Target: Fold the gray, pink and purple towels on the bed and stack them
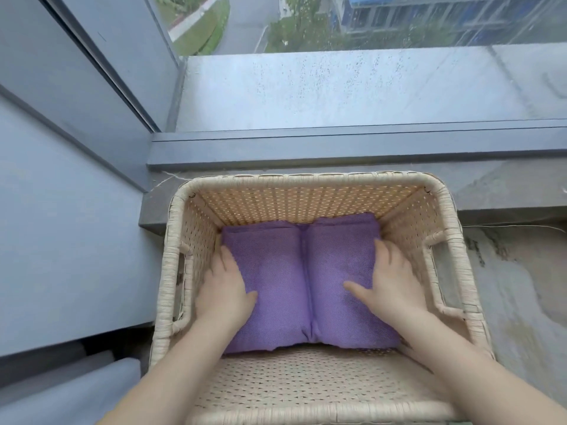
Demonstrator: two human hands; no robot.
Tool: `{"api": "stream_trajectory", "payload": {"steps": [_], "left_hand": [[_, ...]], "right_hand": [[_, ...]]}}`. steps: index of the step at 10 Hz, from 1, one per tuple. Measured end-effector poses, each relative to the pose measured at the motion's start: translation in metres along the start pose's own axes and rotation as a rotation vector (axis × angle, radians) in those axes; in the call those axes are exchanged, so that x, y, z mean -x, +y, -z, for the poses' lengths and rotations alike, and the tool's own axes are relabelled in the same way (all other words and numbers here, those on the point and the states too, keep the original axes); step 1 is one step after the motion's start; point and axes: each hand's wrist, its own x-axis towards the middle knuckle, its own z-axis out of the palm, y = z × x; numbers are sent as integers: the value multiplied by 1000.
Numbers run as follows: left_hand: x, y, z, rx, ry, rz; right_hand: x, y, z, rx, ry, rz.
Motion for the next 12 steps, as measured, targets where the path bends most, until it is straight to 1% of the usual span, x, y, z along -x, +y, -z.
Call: {"api": "stream_trajectory", "payload": {"steps": [1, 2, 3, 4, 5, 8, 9, 10, 11, 12], "left_hand": [[-5, 0, 11, -349, -38, -344], [-22, 1, 7, -539, -214, -380], [-34, -3, -4, -685, -280, -319], [-39, -12, -18, -793, -273, -280], [-40, -17, -30, -870, -266, -277], [-52, -22, -59, -932, -257, -240], [-51, -20, -57, -935, -268, -239], [-42, -12, -42, -853, -287, -230], [-31, -2, -18, -631, -294, -244], [-15, 19, 17, -360, -328, -261]], "right_hand": [[-3, -3, 5, 387, -93, 454], [-24, -4, 6, 566, -294, 521], [-42, 3, 7, 699, -383, 446], [-47, 12, -1, 773, -415, 391], [-47, 19, -11, 812, -422, 376], [-57, 24, -44, 828, -418, 375], [-55, 20, -40, 820, -418, 372], [-45, 16, -25, 748, -420, 356], [-28, 13, -3, 554, -426, 328], [-5, 3, 26, 368, -408, 276]]}}
